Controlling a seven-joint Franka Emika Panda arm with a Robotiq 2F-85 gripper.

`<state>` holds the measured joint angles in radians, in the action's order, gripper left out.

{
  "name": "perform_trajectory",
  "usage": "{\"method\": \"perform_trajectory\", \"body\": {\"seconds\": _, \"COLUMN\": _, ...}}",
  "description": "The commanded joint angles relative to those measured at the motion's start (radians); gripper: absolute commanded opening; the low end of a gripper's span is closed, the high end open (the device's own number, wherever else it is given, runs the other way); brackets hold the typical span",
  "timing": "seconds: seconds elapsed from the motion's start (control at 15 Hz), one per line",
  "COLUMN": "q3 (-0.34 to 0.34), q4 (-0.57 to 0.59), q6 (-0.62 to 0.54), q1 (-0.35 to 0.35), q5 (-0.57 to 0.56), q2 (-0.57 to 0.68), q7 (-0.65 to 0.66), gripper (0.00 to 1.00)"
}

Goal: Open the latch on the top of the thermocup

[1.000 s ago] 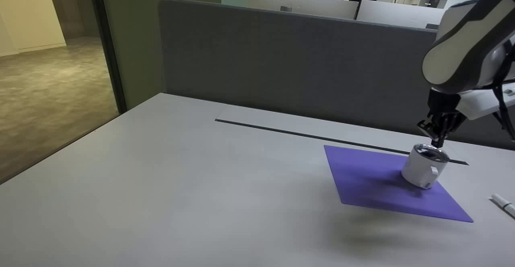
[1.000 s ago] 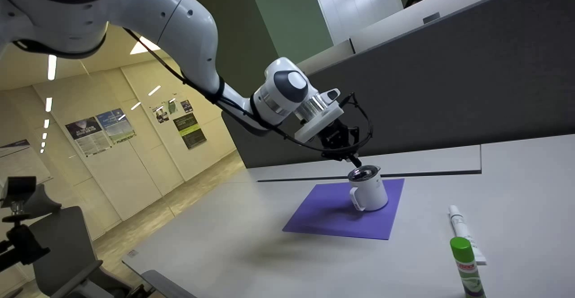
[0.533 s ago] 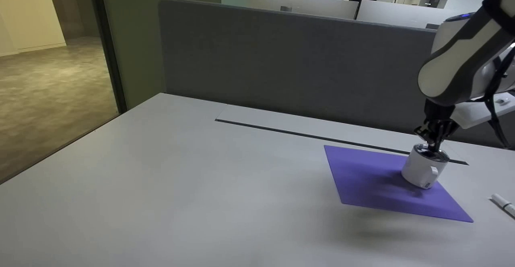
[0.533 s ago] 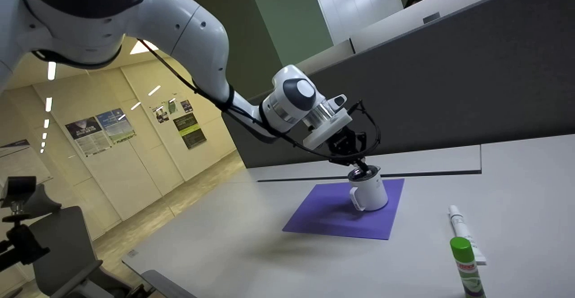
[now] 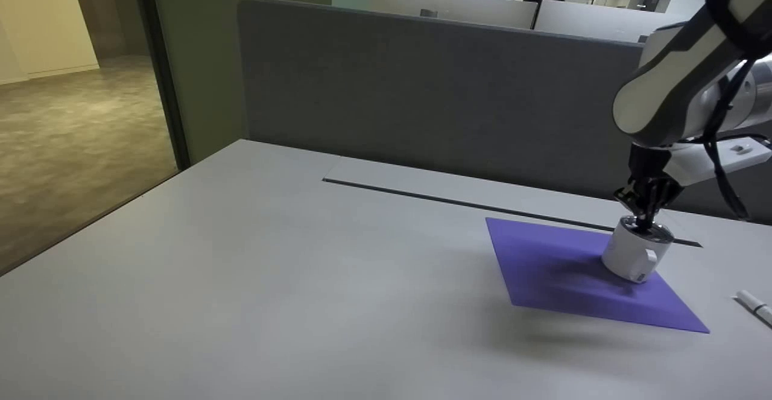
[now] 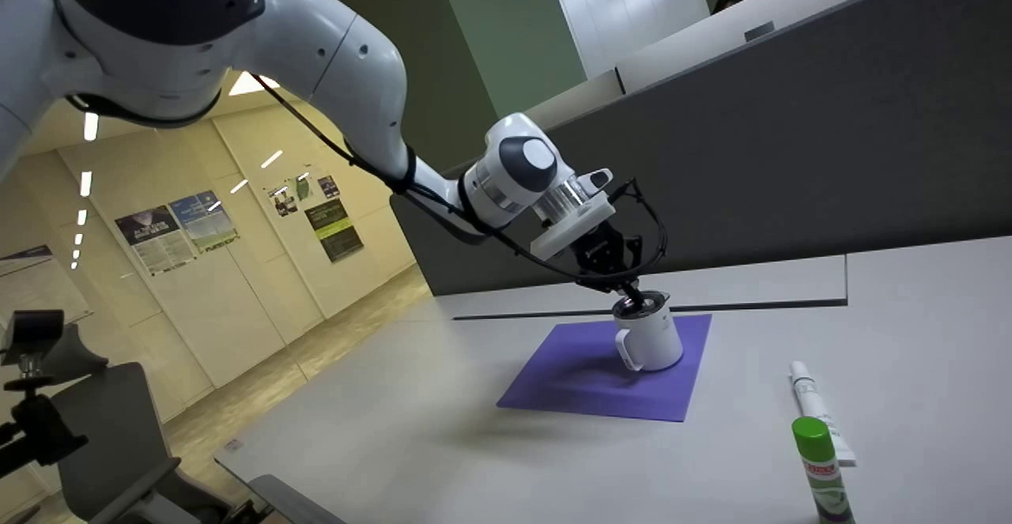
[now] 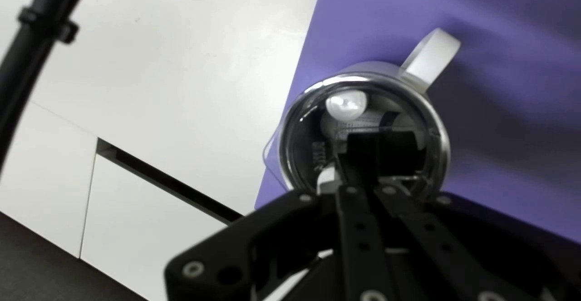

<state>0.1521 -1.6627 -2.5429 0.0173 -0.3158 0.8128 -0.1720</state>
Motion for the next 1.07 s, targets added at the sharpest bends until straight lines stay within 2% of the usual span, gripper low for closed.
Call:
{"method": "perform_trajectory", "body": {"seconds": 0.0, "q3": -0.034, "q4": 0.059, "q6": 0.071, "q1": -0.019, "q5": 0.037, "q2": 0.036, "q7": 0.014, "gripper": 0.0}}
{"method": "perform_trajectory", "body": {"seconds": 0.47, "q3": -0.015, "q4": 0.032, "q6": 0.048, "q1": -0.017, "q5": 0.047, "q2": -0.012, "q7": 0.044, "gripper": 0.0}}
{"method": "perform_trajectory", "body": {"seconds": 0.8, "q3": -0.119, "q4": -0.043, "q6": 0.036, "q1": -0.116, "q5": 0.126, "q2": -0.149, "q7": -0.123, "gripper": 0.0}}
{"method": "perform_trajectory", "body": {"seconds": 0.87, "q3": -0.156, "q4": -0.045, "q6": 0.055, "q1": -0.15, "q5": 0.165, "q2": -0.167, "q7": -0.171, "gripper": 0.26}}
{"method": "perform_trajectory", "body": {"seconds": 1.0, "q3": -0.188, "q4": -0.05, "q6": 0.074, "q1": -0.189, "q5": 0.218, "q2": -0.194, "q7": -0.228, "gripper": 0.32}}
